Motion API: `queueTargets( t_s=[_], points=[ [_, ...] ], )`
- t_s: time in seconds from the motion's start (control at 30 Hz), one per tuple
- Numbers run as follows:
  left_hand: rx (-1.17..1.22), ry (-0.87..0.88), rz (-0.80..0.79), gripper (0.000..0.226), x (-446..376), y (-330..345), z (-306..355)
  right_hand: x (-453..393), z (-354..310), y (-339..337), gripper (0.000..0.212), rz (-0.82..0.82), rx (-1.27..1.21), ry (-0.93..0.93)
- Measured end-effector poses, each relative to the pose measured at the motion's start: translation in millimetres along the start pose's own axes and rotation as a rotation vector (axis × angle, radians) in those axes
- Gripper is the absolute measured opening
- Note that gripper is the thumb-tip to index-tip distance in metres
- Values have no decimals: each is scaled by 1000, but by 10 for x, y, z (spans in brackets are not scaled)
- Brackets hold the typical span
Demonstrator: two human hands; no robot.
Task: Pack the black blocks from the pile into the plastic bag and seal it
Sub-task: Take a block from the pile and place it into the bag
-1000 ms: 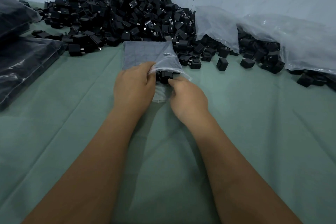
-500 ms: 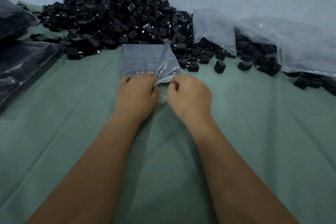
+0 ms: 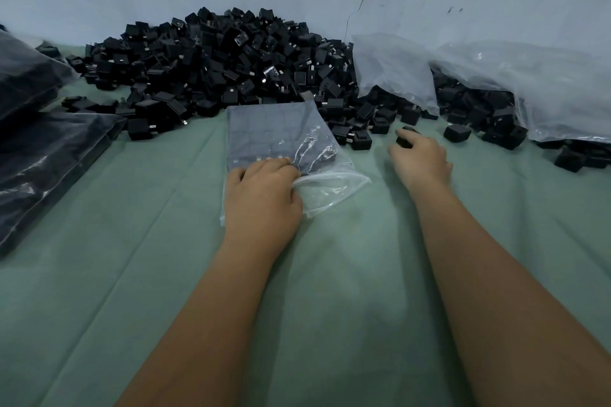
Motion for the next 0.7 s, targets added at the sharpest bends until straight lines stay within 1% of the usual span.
queueTargets(
  t_s=[0.03,0.1,0.13,0.27,0.37,0.5,0.6,0.7],
  points=[
    [7,-1,4,31,2,-1,2,45,7,-20,37,16,-151,-16],
    [21,-7,2,33,5,-2,8,153,26,-73,24,-13,-458,-57],
    [27,-9,-1,33,6,-3,11,216,33,-110,22,-26,-551,-74],
    [54,-12,1,32,17,-27,15,530,-40,-194,19,-94,-707,-178],
    [96,-14,51,28,25,-78,47,814,-112,-195,25,-139,-741,-255],
    [175,-14,207,23,47,-185,124,1110,-162,-138,26,-197,-737,-307],
    [202,-21,218,23,55,-196,130,1252,-209,-135,20,-183,-710,-356],
    [226,-43,214,23,53,-193,105,1304,-219,-143,16,-187,-664,-361]
  ],
)
Point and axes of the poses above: each hand's wrist, its own x-axis away from the middle knuckle, its own y-axis out of the palm, z = x × y, the point moved 4 cm from there along -x, towards the middle knuckle, and after that the axes turned 9 degrees about y, right-handed, at the moved point
